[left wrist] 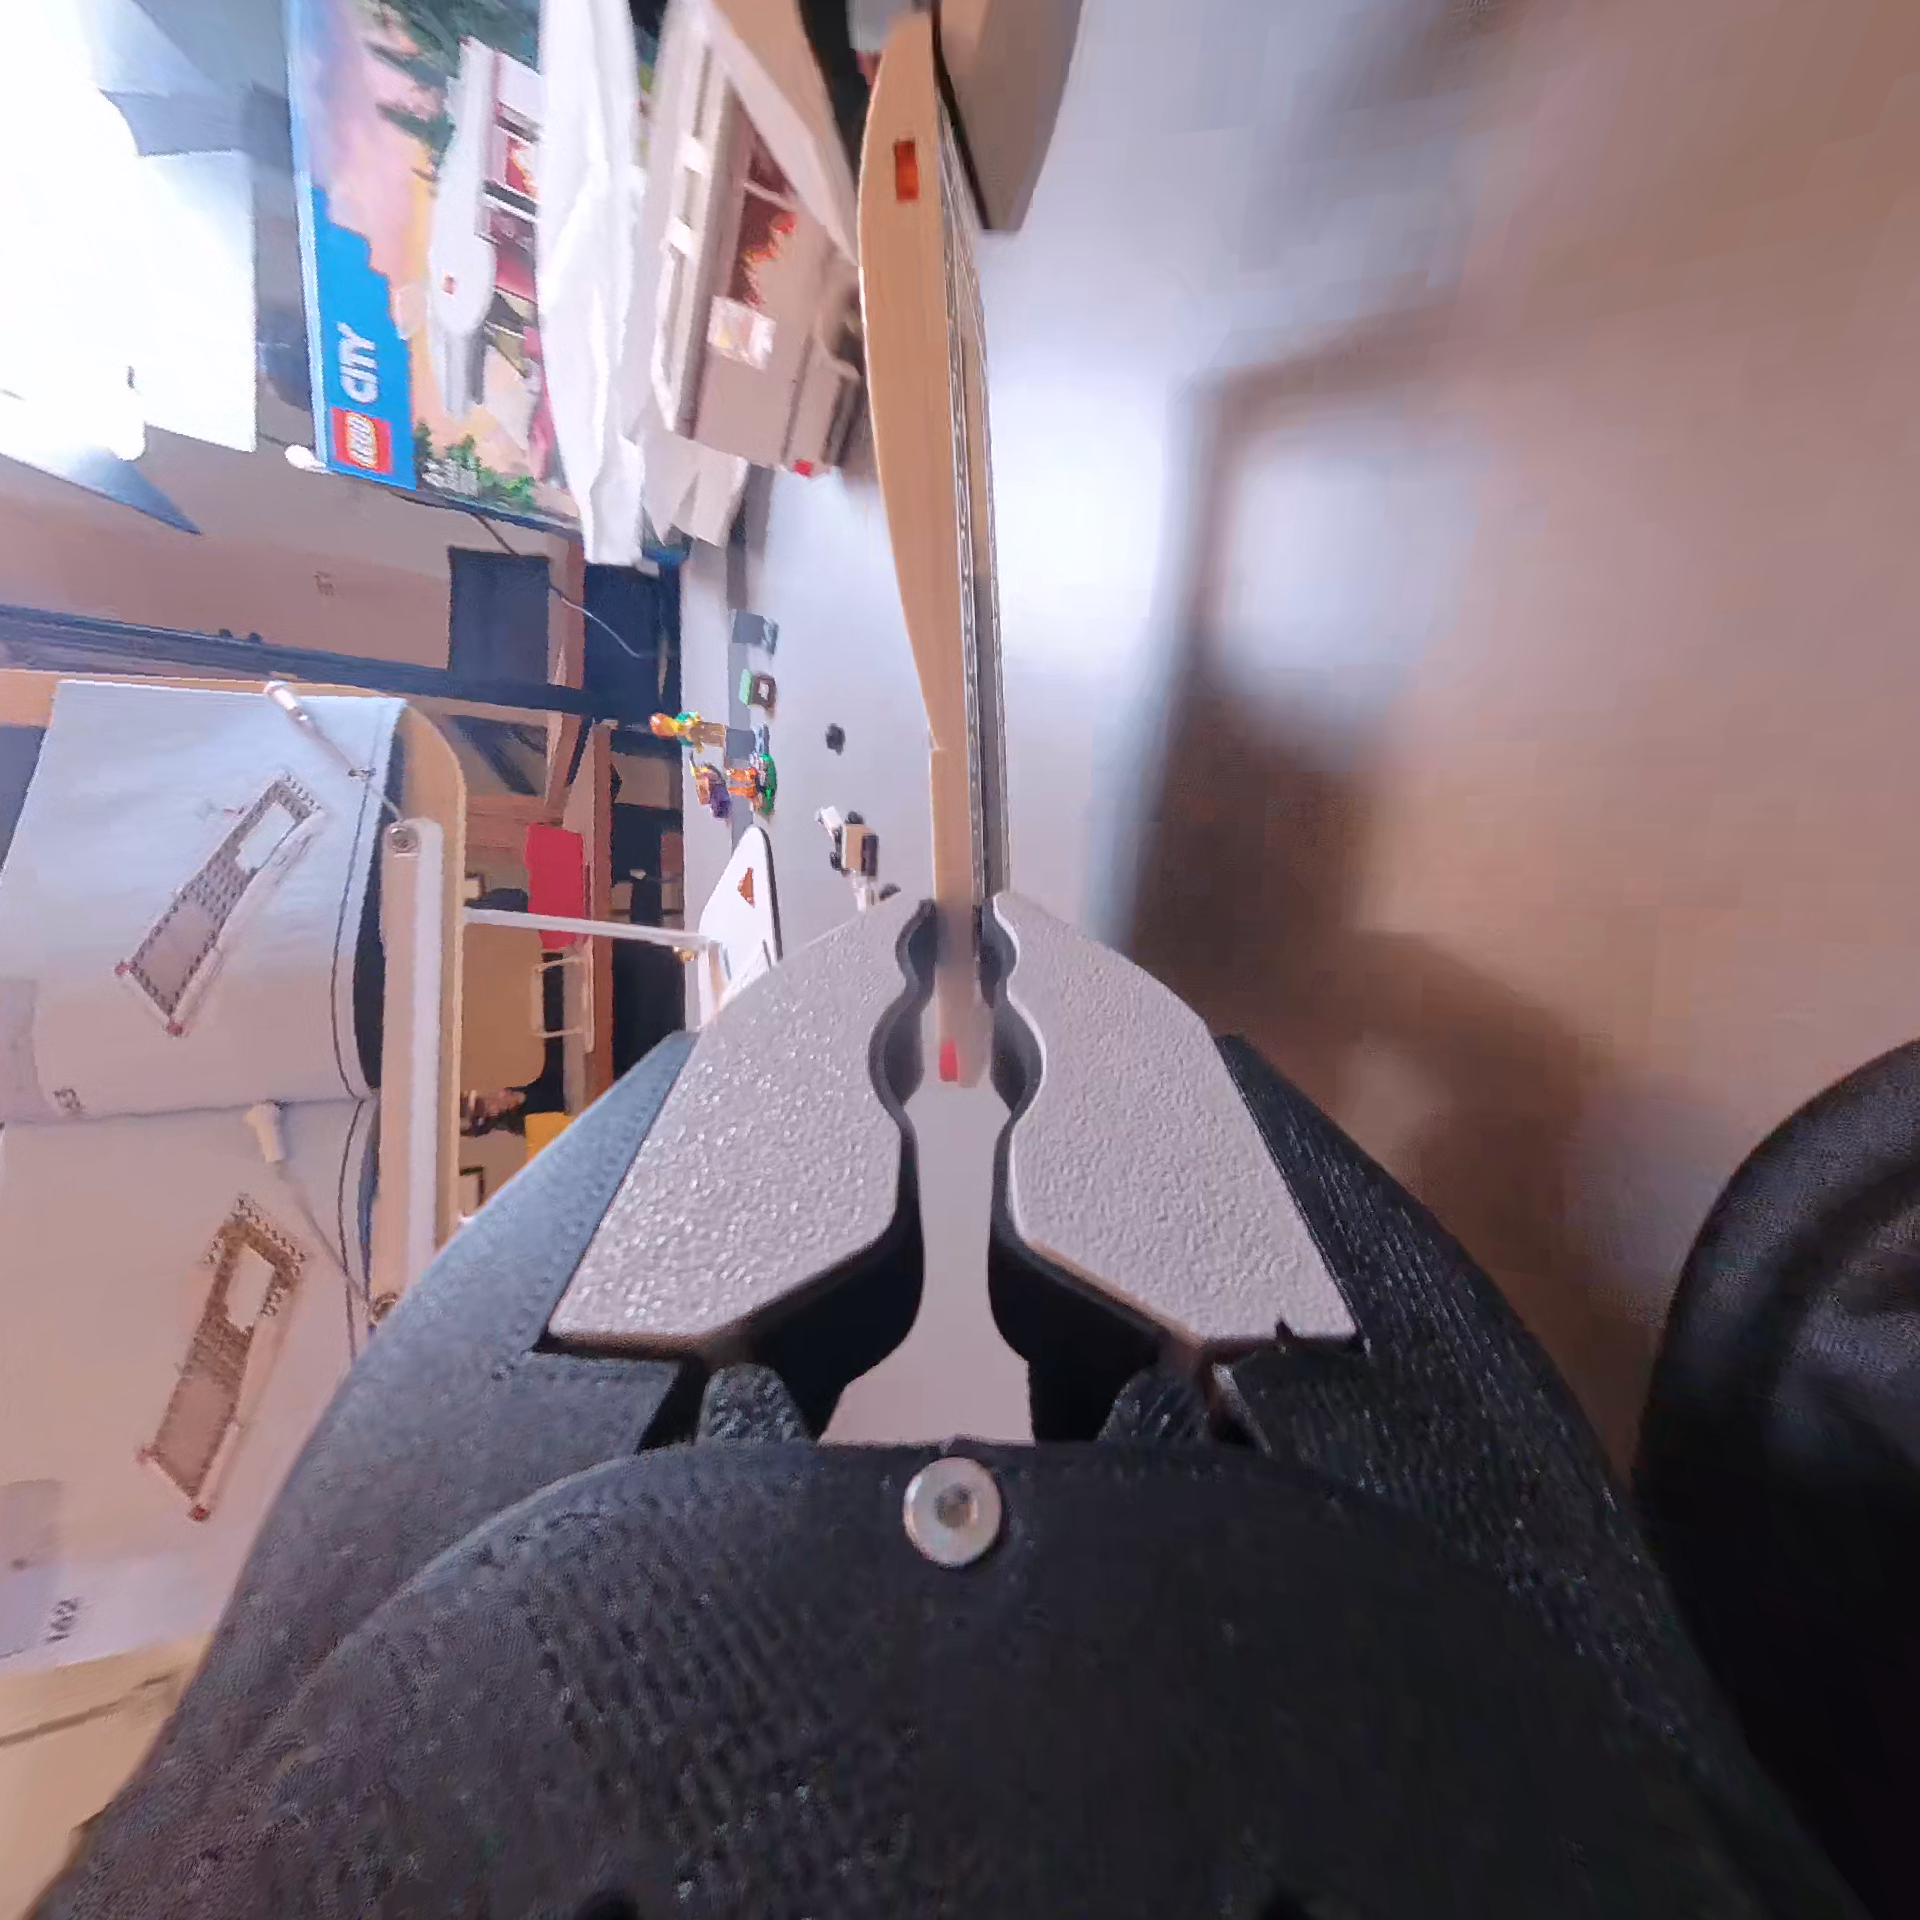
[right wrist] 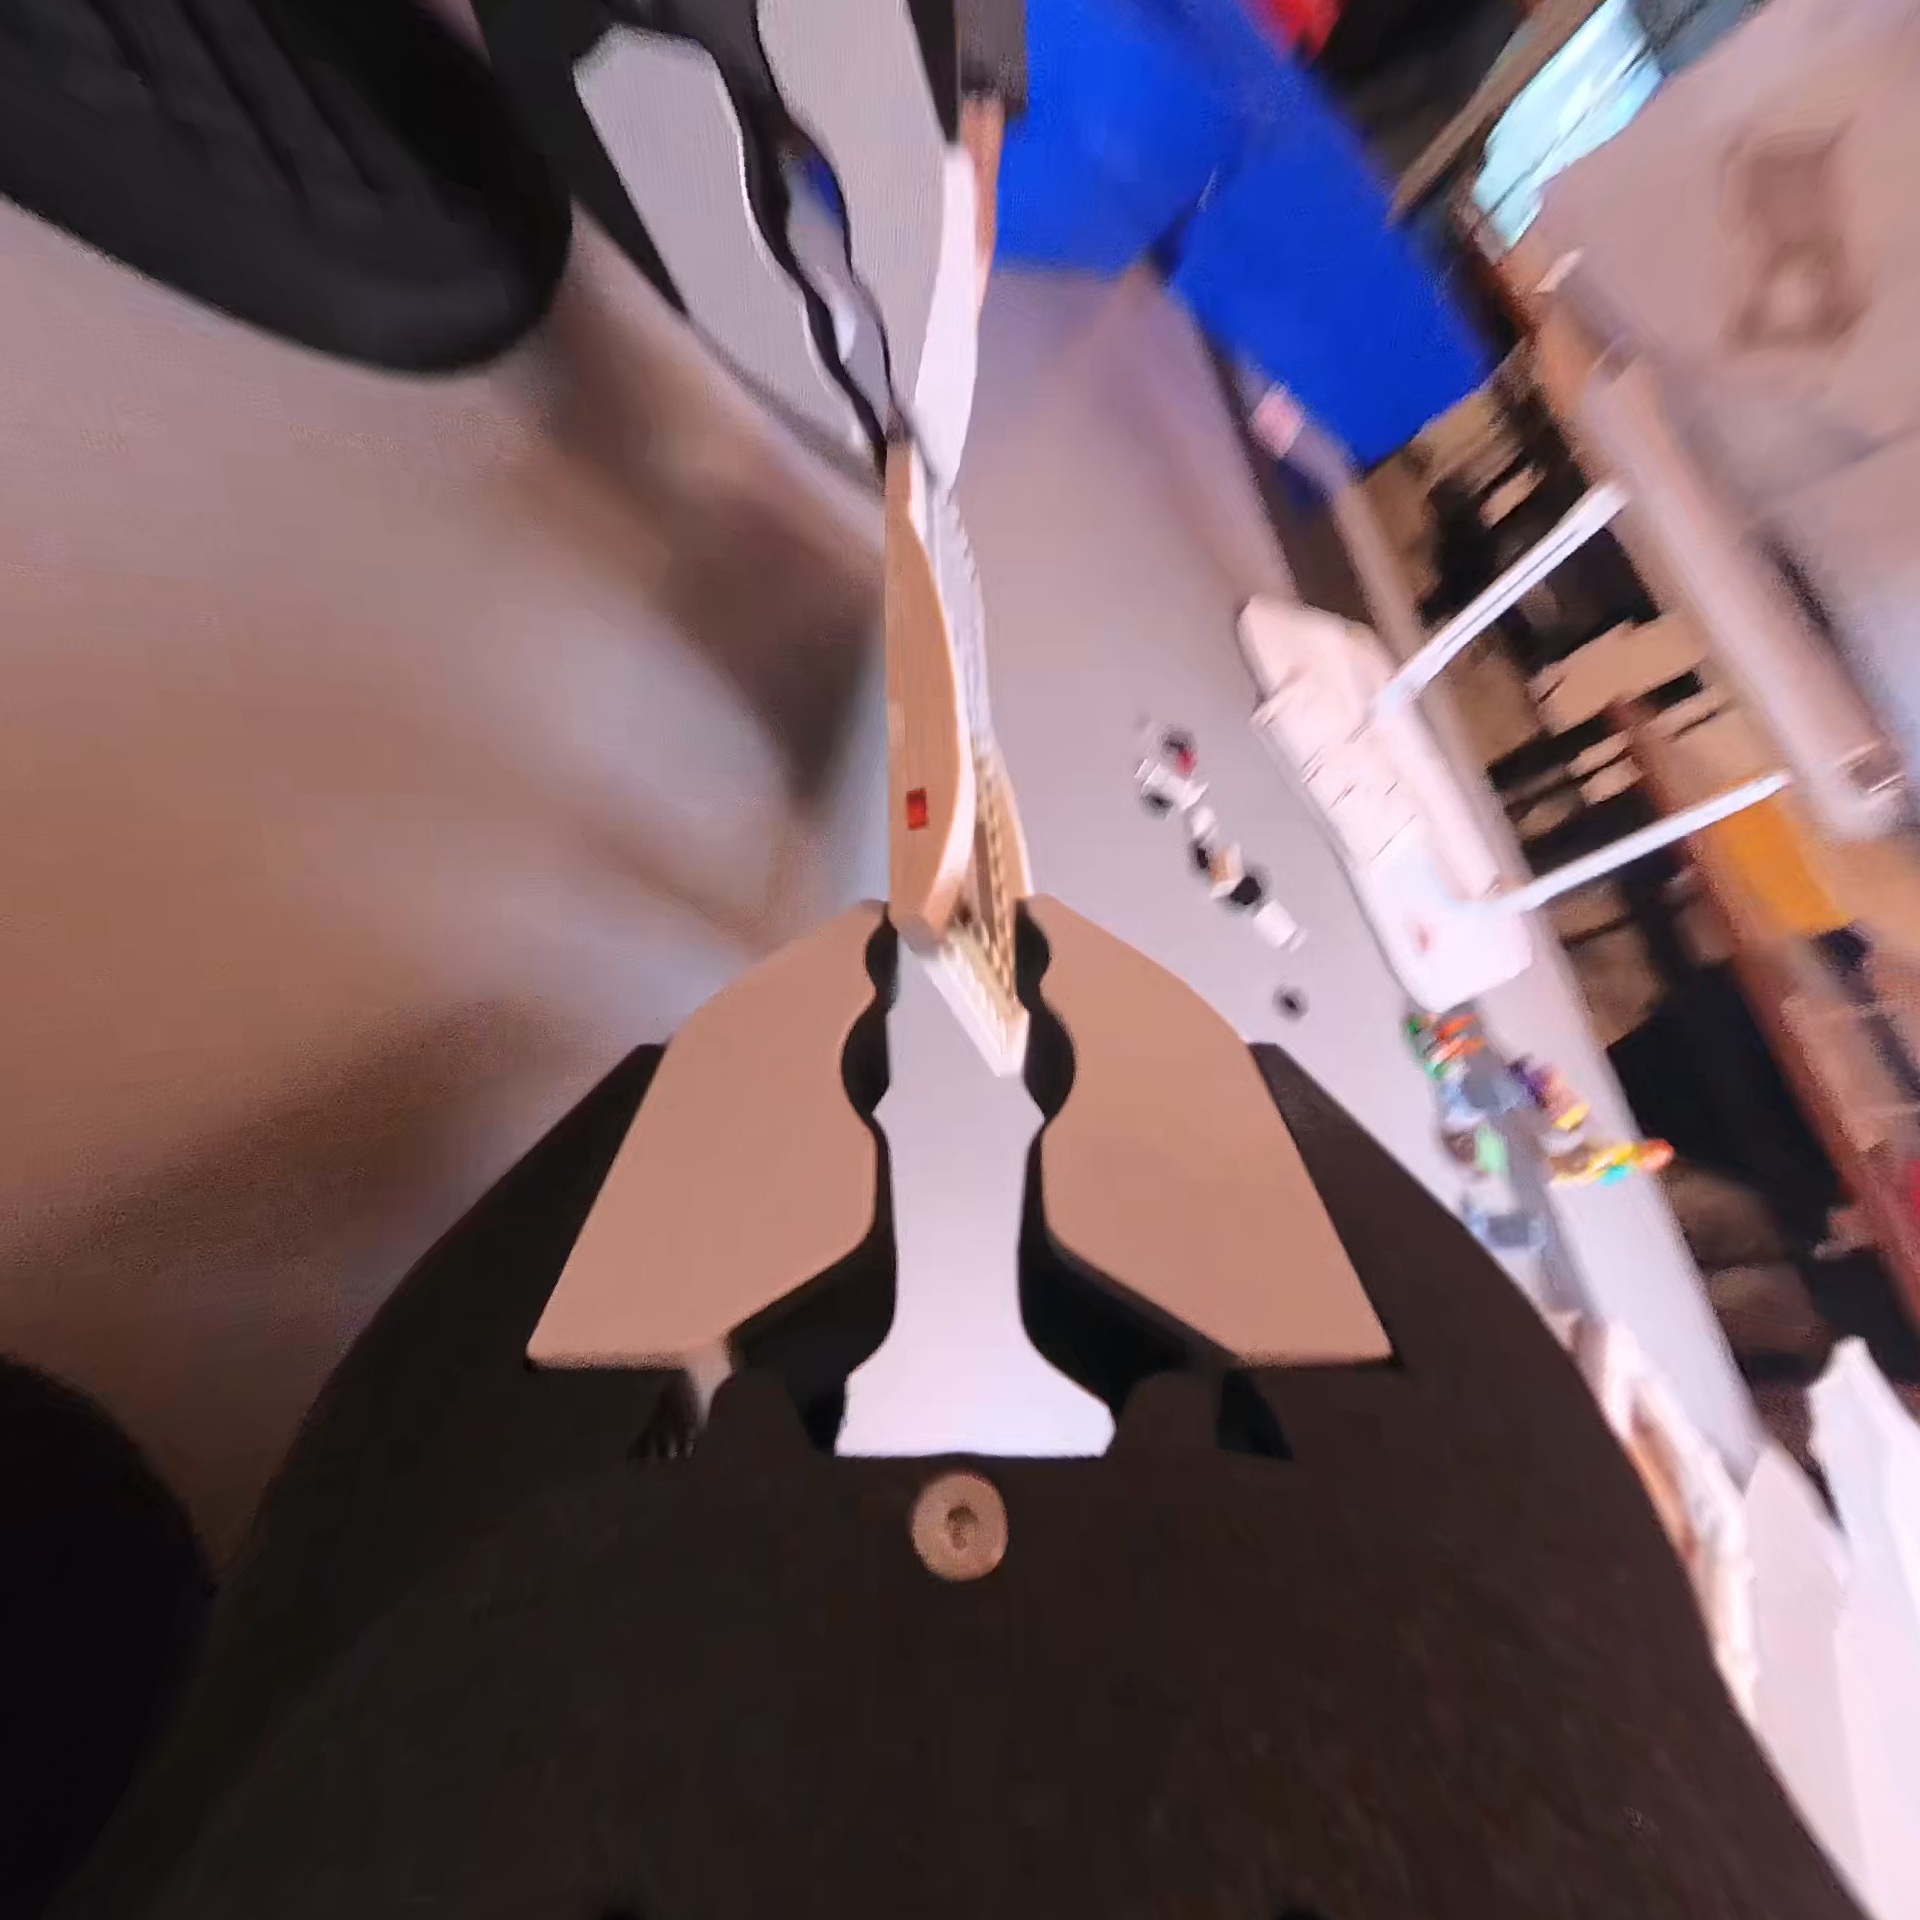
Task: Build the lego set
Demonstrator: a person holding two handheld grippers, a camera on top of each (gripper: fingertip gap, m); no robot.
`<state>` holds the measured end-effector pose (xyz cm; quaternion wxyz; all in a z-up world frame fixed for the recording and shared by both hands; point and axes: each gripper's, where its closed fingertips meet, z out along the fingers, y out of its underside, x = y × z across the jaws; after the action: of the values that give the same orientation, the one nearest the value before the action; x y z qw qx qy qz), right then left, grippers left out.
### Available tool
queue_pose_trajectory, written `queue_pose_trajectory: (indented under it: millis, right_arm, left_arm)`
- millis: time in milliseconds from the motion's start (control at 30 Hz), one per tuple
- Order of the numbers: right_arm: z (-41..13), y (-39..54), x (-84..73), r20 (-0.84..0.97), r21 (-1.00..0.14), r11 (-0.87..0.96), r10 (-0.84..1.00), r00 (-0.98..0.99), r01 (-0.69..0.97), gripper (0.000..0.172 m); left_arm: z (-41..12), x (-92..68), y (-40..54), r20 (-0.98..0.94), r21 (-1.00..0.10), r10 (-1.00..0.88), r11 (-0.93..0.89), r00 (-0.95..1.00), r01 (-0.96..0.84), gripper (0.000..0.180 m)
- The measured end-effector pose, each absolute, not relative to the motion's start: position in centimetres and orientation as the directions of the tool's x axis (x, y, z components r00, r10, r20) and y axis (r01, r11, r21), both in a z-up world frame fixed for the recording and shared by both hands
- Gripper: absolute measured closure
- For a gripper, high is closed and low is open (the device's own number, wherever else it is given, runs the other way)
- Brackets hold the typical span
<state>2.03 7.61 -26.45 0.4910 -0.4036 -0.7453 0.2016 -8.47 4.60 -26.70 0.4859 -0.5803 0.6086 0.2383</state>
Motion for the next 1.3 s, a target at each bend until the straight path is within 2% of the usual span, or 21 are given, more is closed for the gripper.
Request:
queue_pose_trajectory:
  millis: [33,133,267,367,400,467,567,633,700,800,867,900,933,1033,1133,1233,1300]
  right_arm:
    - [-27.4,7.9,2.5,0.521,-0.683,0.554,0.826,-0.214,0.476,0.142]
    - [-28.7,7.5,3.9,0.317,-0.689,0.398,0.917,-0.242,0.606,0.117]
    - [-28.4,7.3,3.6,0.173,-0.711,0.263,0.964,-0.200,0.652,0.103]
    - [-29.9,7.4,2.9,0.117,-0.633,0.224,0.974,-0.195,0.741,0.095]
    - [-30.6,7.6,2.8,0.109,-0.594,0.230,0.973,-0.206,0.771,0.092]
    - [-31.6,8.0,2.4,0.084,-0.539,0.228,0.972,-0.218,0.811,0.092]
    - [-31.8,7.8,1.7,0.025,-0.516,0.234,0.966,-0.259,0.824,0.097]
    - [-31.8,7.5,1.2,0.022,-0.504,0.283,0.949,-0.316,0.816,0.103]
    - [-31.8,6.9,1.2,0.012,-0.494,0.354,0.916,-0.402,0.794,0.103]
    - [-31.8,6.3,1.5,0.011,-0.477,0.438,0.870,-0.493,0.762,0.103]
    - [-31.6,6.3,1.5,-0.003,-0.470,0.441,0.866,-0.501,0.765,0.103]
    - [-31.1,6.2,1.4,-0.027,-0.485,0.420,0.869,-0.494,0.767,0.103]
    - [-30.2,6.2,1.2,-0.050,-0.521,0.388,0.875,-0.481,0.760,0.099]
    - [-25.5,9.4,-1.6,0.060,-0.694,0.295,0.933,-0.355,0.657,0.103]
    - [-19.5,16.7,-4.7,0.161,-0.857,0.140,0.987,0.000,0.497,0.118]
    - [-15.3,23.9,-6.3,0.076,-0.950,-0.021,0.953,0.295,0.312,0.125]
    - [-14.0,28.5,-7.2,0.037,-0.968,-0.078,0.898,0.439,0.240,0.125]
  left_arm:
    - [-27.2,-8.6,4.7,-0.871,-0.229,-0.478,0.193,0.112,-0.954,0.173]
    - [-28.4,-9.0,4.8,-0.869,-0.152,-0.492,0.161,0.054,-0.975,0.173]
    - [-28.7,-8.9,4.5,-0.853,-0.137,-0.520,0.153,0.038,-0.979,0.172]
    - [-29.5,-8.4,3.7,-0.810,-0.163,-0.586,0.170,0.033,-0.972,0.164]
    - [-29.9,-8.4,3.4,-0.779,-0.199,-0.624,0.155,0.061,-0.968,0.152]
    - [-30.1,-8.3,2.8,-0.676,-0.359,-0.715,0.104,0.181,-0.928,0.142]
    - [-28.8,-8.0,1.9,-0.457,-0.628,-0.818,0.018,0.349,-0.778,0.135]
    - [-27.8,-8.4,2.1,-0.325,-0.750,-0.839,-0.052,0.436,-0.659,0.132]
    - [-28.0,-9.2,2.5,-0.229,-0.785,-0.843,-0.135,0.486,-0.604,0.123]
    - [-29.6,-9.5,2.1,-0.079,-0.780,-0.864,-0.257,0.498,-0.570,0.109]
    - [-30.7,-9.1,1.4,-0.004,-0.758,-0.878,-0.310,0.479,-0.574,0.110]
    - [-30.8,-8.8,1.1,0.028,-0.760,-0.883,-0.323,0.468,-0.564,0.119]
    - [-30.8,-8.8,1.3,0.010,-0.760,-0.879,-0.316,0.476,-0.567,0.120]
    - [-29.6,-9.0,2.1,-0.048,-0.794,-0.866,-0.269,0.498,-0.545,0.124]
    - [-26.3,-9.6,4.3,-0.074,-0.883,-0.795,-0.229,0.602,-0.410,0.135]
    - [-22.5,-11.2,6.9,-0.124,-0.943,-0.666,-0.151,0.736,-0.296,0.155]
    - [-19.9,-13.0,9.0,-0.217,-0.943,-0.532,-0.104,0.818,-0.317,0.163]
